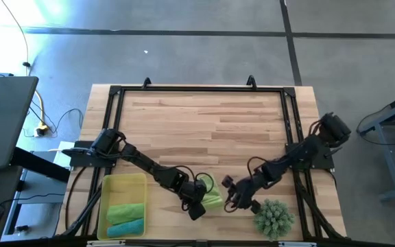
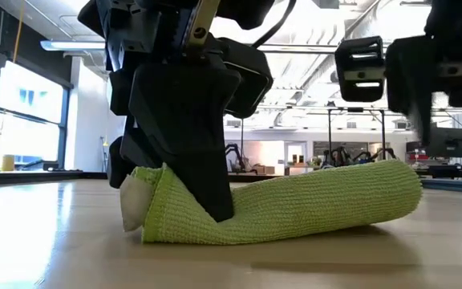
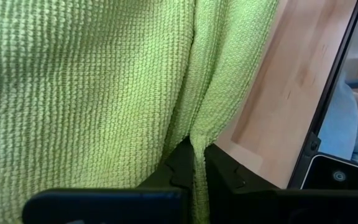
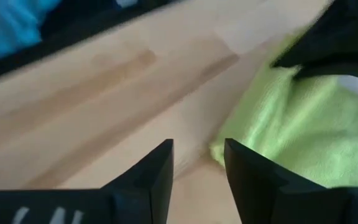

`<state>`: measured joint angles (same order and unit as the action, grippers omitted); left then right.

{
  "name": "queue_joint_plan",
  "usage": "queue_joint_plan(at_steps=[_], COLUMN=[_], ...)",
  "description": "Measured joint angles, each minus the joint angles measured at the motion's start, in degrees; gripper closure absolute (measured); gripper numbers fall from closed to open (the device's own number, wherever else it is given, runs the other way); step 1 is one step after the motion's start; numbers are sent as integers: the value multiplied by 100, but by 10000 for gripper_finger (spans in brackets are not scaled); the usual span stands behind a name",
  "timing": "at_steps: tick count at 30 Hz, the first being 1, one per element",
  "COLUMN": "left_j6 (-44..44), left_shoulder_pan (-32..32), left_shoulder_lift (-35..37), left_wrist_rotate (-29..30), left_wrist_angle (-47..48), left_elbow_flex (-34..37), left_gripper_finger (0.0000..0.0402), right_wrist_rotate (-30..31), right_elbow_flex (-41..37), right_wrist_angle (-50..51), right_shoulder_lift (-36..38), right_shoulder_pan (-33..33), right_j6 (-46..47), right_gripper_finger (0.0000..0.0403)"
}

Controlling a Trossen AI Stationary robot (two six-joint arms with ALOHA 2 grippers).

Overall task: Roll microfiber towels into tight, uniform cylinder then place into a basket
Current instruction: Roll the light green microfiber towel

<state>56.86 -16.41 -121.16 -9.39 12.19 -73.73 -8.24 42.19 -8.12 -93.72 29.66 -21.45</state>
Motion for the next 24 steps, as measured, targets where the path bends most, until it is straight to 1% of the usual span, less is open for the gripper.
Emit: queue_joint_plan(at_steps=[1,6,17,24], left_j6=[0,7,155,168], left_shoulder_pan=[1,4,10,12], left_shoulder_lift=[0,0,0,0], left_wrist_rotate=[12,33,73,92], left_wrist_angle=[-1,-7,-22,-24], left_elbow_flex=[0,2,2,2], left_gripper_finger=[394,394,394,394], right_wrist_rotate=[205,638,650,1175], right_elbow_flex=[0,0,4,4], right_wrist_angle=[-50,-487,-1232,-1415], right_shoulder_lift=[-38,-261,-829,-882], right_shoulder_pan=[73,226,226,213], right_j6=[-9,-120,-367,-442], right_gripper_finger=[270,274,274,274])
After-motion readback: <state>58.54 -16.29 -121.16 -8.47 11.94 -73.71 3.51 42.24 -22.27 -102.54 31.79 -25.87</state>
